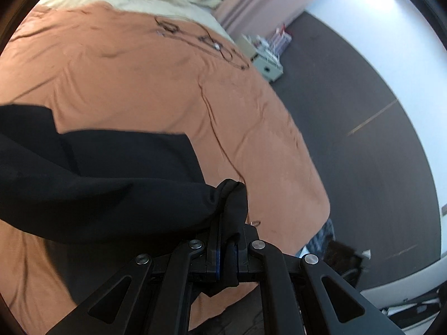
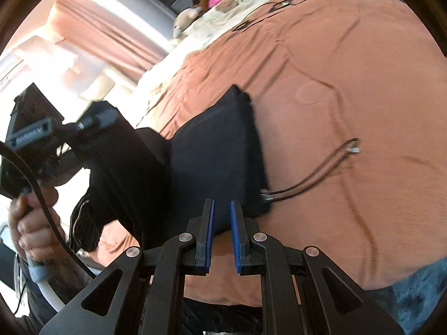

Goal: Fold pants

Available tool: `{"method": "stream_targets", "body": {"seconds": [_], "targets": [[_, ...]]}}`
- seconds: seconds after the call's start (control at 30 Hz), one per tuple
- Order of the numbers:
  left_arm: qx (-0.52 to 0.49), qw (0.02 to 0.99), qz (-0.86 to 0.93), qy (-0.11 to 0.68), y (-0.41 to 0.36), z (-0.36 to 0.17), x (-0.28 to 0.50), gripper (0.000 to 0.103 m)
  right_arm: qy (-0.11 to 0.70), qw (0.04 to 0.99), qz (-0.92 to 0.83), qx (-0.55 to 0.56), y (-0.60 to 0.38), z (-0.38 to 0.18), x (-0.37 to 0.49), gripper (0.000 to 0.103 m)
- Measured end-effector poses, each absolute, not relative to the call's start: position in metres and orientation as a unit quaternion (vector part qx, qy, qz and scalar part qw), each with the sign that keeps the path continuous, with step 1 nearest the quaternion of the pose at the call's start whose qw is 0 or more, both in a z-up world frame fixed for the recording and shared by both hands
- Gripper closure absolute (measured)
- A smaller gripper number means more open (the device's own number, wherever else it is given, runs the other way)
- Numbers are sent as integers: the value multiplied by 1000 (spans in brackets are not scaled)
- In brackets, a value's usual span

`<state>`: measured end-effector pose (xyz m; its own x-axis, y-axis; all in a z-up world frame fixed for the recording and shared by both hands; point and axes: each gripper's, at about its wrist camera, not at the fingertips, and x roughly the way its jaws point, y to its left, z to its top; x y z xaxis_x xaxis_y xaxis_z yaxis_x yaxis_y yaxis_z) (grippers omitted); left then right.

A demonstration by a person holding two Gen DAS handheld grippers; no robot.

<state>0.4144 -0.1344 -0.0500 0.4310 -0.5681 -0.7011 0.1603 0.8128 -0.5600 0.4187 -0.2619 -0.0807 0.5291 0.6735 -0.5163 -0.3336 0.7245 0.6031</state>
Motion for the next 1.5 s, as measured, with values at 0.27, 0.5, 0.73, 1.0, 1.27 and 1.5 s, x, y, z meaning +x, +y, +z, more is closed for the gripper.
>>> {"method": "stream_targets", "body": {"seconds": [0.27, 0.5, 0.73, 1.0, 1.27, 1.5], "targets": [[-168, 794, -238, 534, -180, -92, 413, 97, 383, 850, 275, 235, -281, -80, 401, 94], [-156, 785, -241, 548, -190, -105, 405, 98, 386, 849, 270, 240, -284, -83, 393, 94], [-147, 782, -245, 555, -195, -110, 393, 98, 384, 848, 270, 244, -279, -87, 405, 94], [-156, 781, -245, 553, -191, -108, 385, 98, 379, 849, 278, 241, -278, -87, 406, 94], [-188, 774, -255, 548, -174, -99, 383, 71, 376, 849, 283, 241, -284, -86, 407, 94], [-207, 795, -230, 521, -146, -86, 381, 46, 363, 848, 298, 244, -285, -81, 414, 59]]}}
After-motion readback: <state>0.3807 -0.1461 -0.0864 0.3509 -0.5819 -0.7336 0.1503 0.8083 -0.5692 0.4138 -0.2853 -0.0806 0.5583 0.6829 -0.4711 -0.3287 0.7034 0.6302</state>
